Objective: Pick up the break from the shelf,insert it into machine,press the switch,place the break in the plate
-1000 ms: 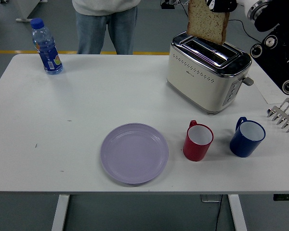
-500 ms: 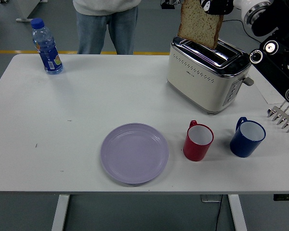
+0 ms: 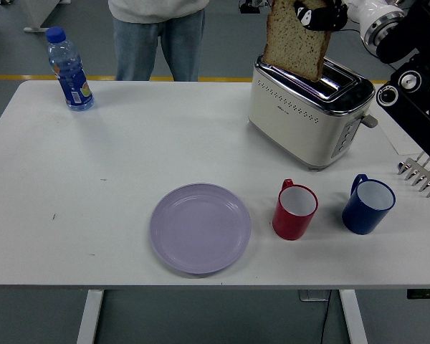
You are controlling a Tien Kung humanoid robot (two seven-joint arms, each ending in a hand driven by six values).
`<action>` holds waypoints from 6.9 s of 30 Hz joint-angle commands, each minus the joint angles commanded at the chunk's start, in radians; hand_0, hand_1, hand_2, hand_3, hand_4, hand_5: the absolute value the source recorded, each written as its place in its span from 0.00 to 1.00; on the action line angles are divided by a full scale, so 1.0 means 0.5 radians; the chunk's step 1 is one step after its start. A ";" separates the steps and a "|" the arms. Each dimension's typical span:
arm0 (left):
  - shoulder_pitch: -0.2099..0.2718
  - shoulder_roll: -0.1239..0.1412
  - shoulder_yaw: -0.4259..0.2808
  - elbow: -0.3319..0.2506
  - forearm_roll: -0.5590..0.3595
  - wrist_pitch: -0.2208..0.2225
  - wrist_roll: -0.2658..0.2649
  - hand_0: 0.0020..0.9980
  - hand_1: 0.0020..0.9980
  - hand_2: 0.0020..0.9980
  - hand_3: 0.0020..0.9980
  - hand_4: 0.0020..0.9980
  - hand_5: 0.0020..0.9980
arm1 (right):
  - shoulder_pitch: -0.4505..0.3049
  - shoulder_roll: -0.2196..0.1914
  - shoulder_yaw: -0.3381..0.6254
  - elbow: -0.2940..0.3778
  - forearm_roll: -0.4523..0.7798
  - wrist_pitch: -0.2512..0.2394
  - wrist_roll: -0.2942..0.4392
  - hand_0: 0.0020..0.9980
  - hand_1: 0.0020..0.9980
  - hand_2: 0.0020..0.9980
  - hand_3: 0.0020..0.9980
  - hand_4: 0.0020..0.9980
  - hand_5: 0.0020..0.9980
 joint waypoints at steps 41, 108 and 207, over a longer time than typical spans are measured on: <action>0.002 -0.012 -0.013 0.000 0.017 -0.010 0.003 0.69 0.71 0.70 0.57 0.30 0.82 | -0.172 -0.097 0.022 0.401 0.088 0.018 -0.095 0.17 0.25 0.38 0.46 0.51 0.09; 0.019 -0.014 -0.031 0.000 0.048 -0.018 0.006 0.69 0.71 0.70 0.57 0.30 0.81 | -0.423 -0.144 -0.012 1.017 0.072 0.085 -0.259 0.16 0.22 0.36 0.45 0.51 0.11; 0.014 -0.020 -0.010 0.000 0.030 -0.022 0.004 0.69 0.71 0.70 0.57 0.30 0.82 | -0.696 0.018 -0.221 1.340 0.398 0.089 -0.338 0.15 0.20 0.35 0.45 0.51 0.12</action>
